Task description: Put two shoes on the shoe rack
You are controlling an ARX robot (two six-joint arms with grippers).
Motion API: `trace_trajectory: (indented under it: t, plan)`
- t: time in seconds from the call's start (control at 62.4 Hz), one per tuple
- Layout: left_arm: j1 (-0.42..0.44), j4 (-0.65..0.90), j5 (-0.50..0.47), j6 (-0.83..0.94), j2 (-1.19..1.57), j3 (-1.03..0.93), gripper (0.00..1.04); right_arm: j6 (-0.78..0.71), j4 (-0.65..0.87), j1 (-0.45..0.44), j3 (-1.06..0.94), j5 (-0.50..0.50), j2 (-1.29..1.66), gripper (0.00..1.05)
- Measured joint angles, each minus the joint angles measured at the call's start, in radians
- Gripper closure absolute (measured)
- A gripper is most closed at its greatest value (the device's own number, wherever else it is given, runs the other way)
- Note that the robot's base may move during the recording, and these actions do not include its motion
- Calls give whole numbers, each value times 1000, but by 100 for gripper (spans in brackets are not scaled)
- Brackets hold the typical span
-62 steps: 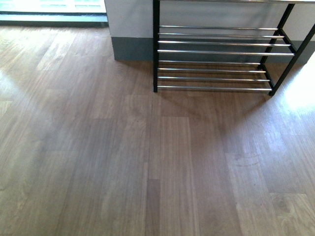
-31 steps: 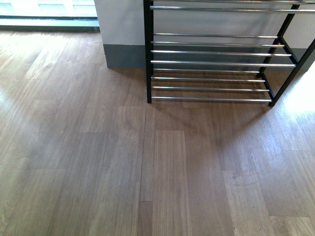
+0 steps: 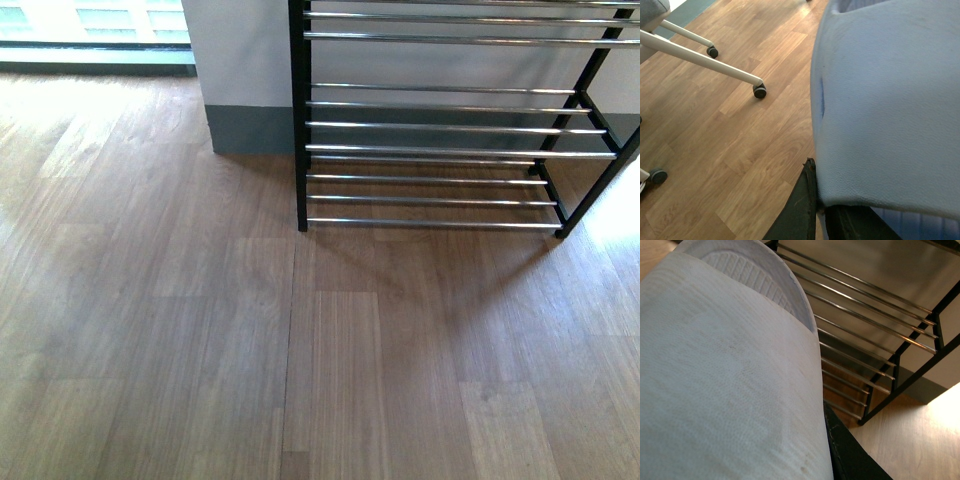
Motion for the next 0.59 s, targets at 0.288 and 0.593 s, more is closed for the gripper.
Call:
trace_trajectory:
  t: [0.288, 0.593]
  plan:
    - [0, 0, 0, 0, 1, 0, 103, 0, 0, 0, 0, 0, 2, 104]
    - [0, 0, 0, 0, 2, 0, 103, 0, 0, 0, -1, 0, 3, 104]
